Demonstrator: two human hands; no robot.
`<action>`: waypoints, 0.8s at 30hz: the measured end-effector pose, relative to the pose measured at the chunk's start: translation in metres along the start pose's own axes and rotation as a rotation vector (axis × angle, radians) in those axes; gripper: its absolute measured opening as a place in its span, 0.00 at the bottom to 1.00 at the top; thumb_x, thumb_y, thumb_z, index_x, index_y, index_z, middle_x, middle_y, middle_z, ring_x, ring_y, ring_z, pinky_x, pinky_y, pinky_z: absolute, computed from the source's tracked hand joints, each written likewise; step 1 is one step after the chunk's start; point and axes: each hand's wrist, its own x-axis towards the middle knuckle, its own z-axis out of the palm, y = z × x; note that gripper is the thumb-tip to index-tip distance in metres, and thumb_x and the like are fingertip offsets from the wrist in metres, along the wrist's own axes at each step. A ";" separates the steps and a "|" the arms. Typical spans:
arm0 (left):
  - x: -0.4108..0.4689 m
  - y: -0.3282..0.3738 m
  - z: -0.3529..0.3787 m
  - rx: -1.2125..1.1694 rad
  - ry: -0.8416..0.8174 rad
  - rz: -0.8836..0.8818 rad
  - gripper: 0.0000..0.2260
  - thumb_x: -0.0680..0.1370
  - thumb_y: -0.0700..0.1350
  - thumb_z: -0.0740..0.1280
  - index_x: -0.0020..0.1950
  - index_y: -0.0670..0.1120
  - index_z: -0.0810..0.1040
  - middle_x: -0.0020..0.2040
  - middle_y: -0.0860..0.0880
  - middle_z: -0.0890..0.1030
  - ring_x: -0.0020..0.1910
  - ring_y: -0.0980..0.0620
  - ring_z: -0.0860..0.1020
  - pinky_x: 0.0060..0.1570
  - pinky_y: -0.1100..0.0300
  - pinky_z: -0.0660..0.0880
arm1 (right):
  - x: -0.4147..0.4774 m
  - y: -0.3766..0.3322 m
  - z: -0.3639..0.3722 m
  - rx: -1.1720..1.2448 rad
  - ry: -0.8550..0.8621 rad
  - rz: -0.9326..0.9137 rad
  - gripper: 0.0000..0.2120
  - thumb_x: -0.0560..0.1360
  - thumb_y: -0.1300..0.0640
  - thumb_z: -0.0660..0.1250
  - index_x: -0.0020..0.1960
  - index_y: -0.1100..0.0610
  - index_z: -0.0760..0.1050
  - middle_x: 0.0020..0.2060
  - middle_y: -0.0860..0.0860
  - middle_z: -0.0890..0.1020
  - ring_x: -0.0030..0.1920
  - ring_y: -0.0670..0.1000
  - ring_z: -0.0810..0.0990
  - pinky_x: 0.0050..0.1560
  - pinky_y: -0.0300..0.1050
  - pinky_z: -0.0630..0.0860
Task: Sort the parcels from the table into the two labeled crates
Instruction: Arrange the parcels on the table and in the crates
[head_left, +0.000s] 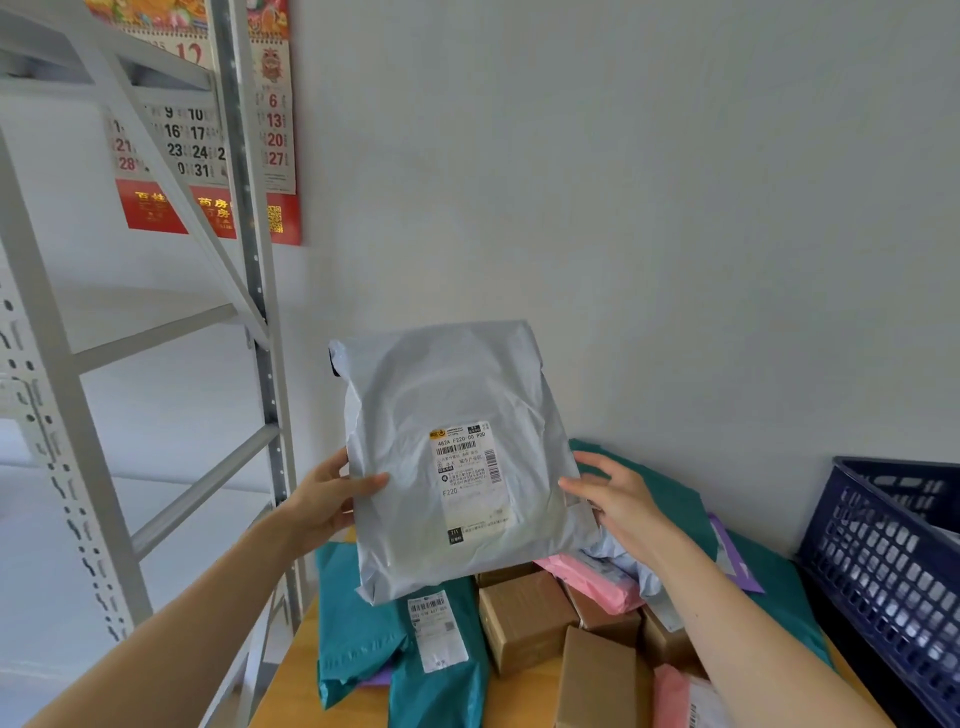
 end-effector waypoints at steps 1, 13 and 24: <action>0.000 0.002 -0.002 0.004 -0.007 0.000 0.25 0.67 0.37 0.75 0.63 0.49 0.76 0.55 0.43 0.82 0.54 0.40 0.81 0.48 0.46 0.80 | 0.000 -0.001 0.003 -0.004 0.005 -0.008 0.21 0.69 0.59 0.77 0.59 0.47 0.77 0.52 0.52 0.84 0.51 0.52 0.84 0.55 0.54 0.80; -0.003 -0.008 -0.019 0.053 -0.143 -0.043 0.25 0.67 0.37 0.74 0.64 0.48 0.77 0.57 0.41 0.81 0.54 0.40 0.81 0.46 0.47 0.81 | -0.017 0.012 0.018 -0.043 0.075 0.036 0.26 0.66 0.61 0.79 0.59 0.43 0.76 0.51 0.48 0.84 0.52 0.51 0.84 0.55 0.54 0.80; 0.013 -0.042 0.046 0.072 -0.226 -0.095 0.23 0.64 0.38 0.77 0.57 0.46 0.79 0.49 0.47 0.85 0.47 0.45 0.84 0.39 0.55 0.81 | -0.079 0.025 -0.038 -0.014 0.246 0.072 0.24 0.69 0.69 0.74 0.58 0.48 0.76 0.46 0.50 0.86 0.47 0.51 0.86 0.44 0.49 0.82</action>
